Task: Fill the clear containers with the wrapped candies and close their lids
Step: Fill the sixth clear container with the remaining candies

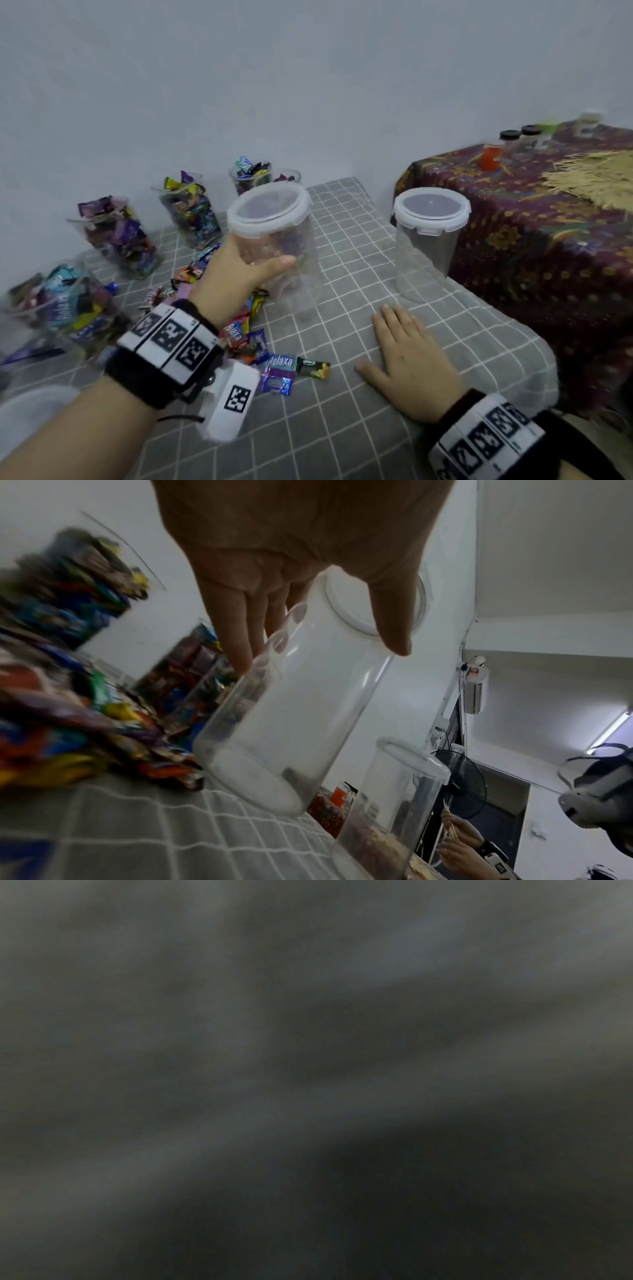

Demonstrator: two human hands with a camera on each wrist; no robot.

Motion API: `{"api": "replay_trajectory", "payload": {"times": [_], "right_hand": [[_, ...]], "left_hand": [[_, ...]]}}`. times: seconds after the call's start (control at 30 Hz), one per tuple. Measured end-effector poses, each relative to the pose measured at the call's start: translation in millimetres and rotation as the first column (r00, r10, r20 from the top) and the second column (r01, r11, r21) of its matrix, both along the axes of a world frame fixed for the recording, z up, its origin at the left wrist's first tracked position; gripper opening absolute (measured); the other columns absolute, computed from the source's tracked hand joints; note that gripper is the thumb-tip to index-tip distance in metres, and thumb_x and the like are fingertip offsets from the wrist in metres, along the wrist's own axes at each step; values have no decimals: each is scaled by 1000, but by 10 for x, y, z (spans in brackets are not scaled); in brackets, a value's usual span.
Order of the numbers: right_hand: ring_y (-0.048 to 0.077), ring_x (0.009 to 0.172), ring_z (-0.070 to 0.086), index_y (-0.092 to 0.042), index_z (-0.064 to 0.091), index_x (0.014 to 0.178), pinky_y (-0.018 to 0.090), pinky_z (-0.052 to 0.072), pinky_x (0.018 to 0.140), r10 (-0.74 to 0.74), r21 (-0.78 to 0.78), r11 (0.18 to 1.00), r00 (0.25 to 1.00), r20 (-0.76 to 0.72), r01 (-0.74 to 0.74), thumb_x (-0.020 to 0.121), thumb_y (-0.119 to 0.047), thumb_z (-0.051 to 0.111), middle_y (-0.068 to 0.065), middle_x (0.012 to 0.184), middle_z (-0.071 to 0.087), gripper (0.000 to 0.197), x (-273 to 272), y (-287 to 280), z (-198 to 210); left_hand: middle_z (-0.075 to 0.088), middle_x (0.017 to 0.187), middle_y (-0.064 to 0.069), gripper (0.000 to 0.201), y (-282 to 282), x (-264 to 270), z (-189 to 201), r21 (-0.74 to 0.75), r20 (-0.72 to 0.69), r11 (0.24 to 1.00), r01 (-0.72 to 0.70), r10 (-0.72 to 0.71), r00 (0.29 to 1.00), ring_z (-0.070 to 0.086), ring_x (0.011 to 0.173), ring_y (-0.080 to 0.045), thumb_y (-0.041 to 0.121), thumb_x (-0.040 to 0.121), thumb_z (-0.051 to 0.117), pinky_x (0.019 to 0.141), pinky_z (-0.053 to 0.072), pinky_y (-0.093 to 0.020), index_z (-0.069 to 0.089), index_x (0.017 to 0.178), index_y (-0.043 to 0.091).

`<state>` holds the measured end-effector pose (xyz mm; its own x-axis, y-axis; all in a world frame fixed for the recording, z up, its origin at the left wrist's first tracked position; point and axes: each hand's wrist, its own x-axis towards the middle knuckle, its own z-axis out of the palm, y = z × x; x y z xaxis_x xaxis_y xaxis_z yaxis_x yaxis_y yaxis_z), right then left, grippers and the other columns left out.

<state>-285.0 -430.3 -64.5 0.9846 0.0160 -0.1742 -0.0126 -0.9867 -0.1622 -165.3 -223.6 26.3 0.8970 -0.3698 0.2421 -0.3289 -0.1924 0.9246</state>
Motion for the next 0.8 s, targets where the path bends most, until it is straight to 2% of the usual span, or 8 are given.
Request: {"api": "replay_trajectory", "payload": {"times": [0.1,0.17,0.27,0.4,0.5,0.6,0.7,0.8], "right_hand": [[20,146,-11,-11,-5,151,30,-15,109,21,-24,999,1000,2,-21,50,-81,-31,9,159,-11,126,42,104,-41],[20,146,-11,-12,-6,151,30,-14,110,24,-27,999,1000,0,-24,38,-78,-42,9,159,-11,136,71,168,-82],[20,146,-10,-12,-6,151,29,-12,109,24,-17,1000,1000,-5,-24,34,-75,-45,9,159,-11,138,91,253,-96],[20,147,-8,-12,-1,152,29,-11,110,31,-37,999,1000,-4,-31,34,-74,-47,9,159,-7,140,99,338,-83],[20,147,-8,-12,0,152,27,-11,109,23,-56,998,1000,-17,-23,33,-73,-49,8,160,-6,142,105,396,-60],[21,147,-7,-12,1,152,27,-12,108,15,-76,997,999,-32,-18,33,-71,-51,9,160,-4,143,94,458,-33],[20,147,-5,-12,1,152,27,-11,110,14,-79,997,999,-48,-18,32,-70,-51,8,160,-3,142,78,497,-18],[19,147,-5,-13,2,152,30,-7,115,23,-93,995,998,-64,-29,30,-70,-52,7,160,-3,145,67,536,-2]], "left_hand": [[69,111,12,92,357,-226,-3,-23,-1,1000,5,-5,1000,65,101,-6,58,45,85,81,51,-18,50,125,29],[67,115,14,99,601,-348,-7,0,1,1000,-24,24,1000,63,105,-5,61,42,84,85,51,-19,48,128,29],[66,119,12,106,970,-488,-53,34,4,996,-79,79,997,61,110,-6,63,40,84,94,51,-27,48,132,25],[66,114,19,109,1320,-698,-116,68,21,985,-156,155,988,62,104,1,67,35,83,85,49,-11,51,128,21],[62,118,24,98,1488,-806,-190,116,1,977,-177,178,984,60,108,3,63,39,83,90,48,-20,48,127,35],[61,124,19,103,1564,-831,-309,138,-30,968,-208,214,976,58,113,-4,65,41,82,97,45,-32,45,132,36],[57,129,16,104,1528,-805,-397,119,-33,971,-208,213,976,55,118,-6,62,45,83,102,43,-35,42,135,33],[56,129,15,110,1444,-745,-454,74,-62,973,-217,222,973,55,116,-3,62,39,84,101,44,-29,40,135,31]]}}
